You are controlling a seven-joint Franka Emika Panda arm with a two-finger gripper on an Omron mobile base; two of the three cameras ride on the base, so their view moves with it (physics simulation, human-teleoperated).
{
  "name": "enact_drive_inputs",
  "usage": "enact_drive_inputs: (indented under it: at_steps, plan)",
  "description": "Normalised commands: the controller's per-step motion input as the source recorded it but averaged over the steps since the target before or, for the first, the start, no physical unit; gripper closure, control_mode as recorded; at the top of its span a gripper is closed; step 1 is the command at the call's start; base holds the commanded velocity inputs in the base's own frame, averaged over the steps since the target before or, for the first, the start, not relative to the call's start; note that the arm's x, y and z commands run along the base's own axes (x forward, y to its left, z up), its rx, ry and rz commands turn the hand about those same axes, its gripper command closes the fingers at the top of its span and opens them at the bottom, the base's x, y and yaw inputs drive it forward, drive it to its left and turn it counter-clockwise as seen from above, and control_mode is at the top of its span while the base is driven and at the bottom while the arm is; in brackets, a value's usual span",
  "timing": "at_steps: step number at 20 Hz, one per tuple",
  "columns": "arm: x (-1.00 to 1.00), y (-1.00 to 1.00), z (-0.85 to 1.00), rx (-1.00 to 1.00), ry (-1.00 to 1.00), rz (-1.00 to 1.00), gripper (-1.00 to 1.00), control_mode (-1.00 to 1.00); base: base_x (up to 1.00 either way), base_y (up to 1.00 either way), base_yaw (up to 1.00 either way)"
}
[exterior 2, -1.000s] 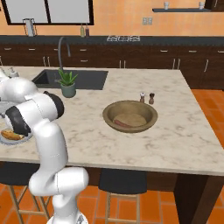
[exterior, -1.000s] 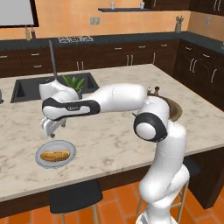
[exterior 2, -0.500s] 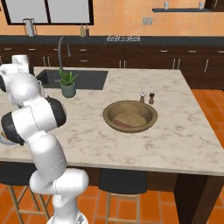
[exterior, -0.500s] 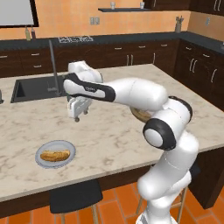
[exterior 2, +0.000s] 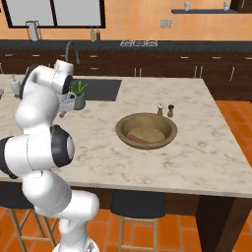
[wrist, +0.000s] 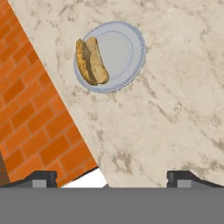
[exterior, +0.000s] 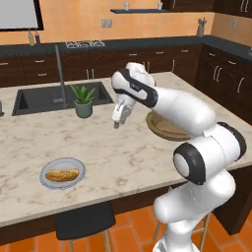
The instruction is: Place one bun and one sausage from the bowl on each plate.
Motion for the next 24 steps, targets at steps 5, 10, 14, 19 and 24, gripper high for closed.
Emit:
enact_drive_inputs:
  at_steps: [5,10,14,19,24]
  plan:
    - [0.04,-1.00,0.21,0.01,0.10,-0.19,-1.00,-1.00,0.00,0.00,0.00]
    - [0.22,-1.00,-0.18,0.00,0.07,-0.31,-1.00,-1.00,0.00,0.00,0.00]
    - [0.53,-1.00,-0.19,-0.01,0.03,-0.24,-1.00,-1.00,0.00,0.00,0.00]
    - [0.64,-1.00,-0.08,-0.05,0.14,-0.16,-1.00,-1.00,0.00,0.00,0.00]
    - [0.64,-1.00,-0.79,-0.01,0.11,-0.03,-1.00,-1.00,0.00,0.00,0.00]
